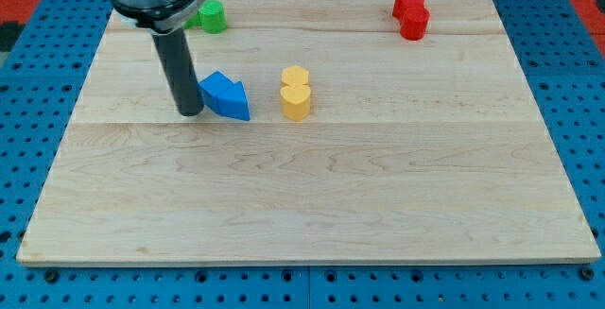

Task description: Move your arm to the top of the blue blocks

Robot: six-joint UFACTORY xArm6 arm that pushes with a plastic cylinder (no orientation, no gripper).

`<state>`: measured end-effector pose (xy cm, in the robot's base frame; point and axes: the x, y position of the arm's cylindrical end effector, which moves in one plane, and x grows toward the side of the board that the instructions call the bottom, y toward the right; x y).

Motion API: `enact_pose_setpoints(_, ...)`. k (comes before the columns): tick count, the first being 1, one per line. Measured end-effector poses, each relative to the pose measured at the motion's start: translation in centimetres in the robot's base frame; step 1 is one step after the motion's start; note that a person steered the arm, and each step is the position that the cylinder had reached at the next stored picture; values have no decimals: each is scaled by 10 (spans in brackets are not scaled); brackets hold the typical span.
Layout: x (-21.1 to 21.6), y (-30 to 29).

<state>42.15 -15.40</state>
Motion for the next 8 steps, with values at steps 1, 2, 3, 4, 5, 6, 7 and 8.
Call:
enact_pose_setpoints(1,-5,-41)
enact_pose_setpoints(2,-20,-25)
enact_pose_setpoints(3,-14,33)
enact_pose_setpoints(4,0,48)
enact_pose_setpoints(5,0,15)
enact_pose_setpoints(6,0,-1)
enact_pose_setpoints(7,0,-9)
enact_pose_setpoints(8,-1,-35)
